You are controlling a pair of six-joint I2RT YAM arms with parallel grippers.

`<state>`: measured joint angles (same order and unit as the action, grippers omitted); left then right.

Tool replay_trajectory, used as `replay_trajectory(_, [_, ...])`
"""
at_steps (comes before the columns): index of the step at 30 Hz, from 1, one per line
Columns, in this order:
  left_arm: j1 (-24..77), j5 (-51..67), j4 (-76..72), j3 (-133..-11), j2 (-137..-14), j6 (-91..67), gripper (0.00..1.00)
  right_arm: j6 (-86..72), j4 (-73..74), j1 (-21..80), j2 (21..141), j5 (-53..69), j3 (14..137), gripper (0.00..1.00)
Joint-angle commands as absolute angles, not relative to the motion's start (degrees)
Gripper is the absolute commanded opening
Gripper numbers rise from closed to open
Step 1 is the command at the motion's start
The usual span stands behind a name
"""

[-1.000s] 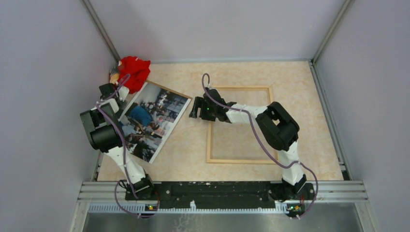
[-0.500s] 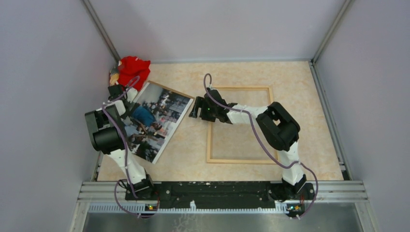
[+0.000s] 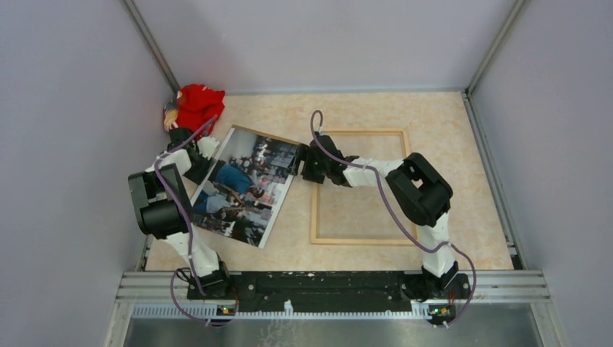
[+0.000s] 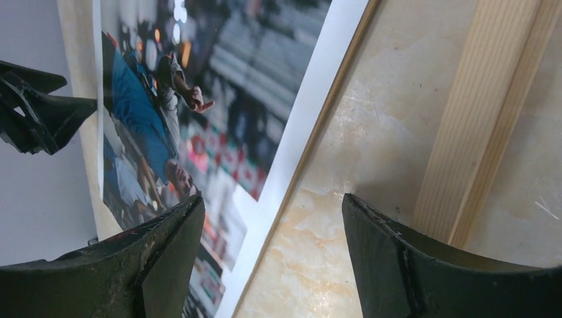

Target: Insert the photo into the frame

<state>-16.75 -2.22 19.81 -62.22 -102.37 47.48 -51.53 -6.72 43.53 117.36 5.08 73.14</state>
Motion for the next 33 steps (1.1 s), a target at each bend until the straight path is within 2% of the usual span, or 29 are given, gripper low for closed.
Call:
replay_trajectory(1, [-16.26,3.18,32.64,-59.87,-103.72,42.38,0.65,-52.51,-3.27,42.41,117.19,4.40,70.70,0.76])
replay_trajectory(14, [-12.07,0.53,23.89,-53.57,-103.49,40.67,0.64,-54.48,-3.38,42.69,120.84,5.46,75.10,0.73])
replay_trajectory(33, [-11.83,-2.46,21.84,-51.13,-104.50,41.90,0.63,-49.65,2.70,46.33,122.57,1.97,84.56,0.71])
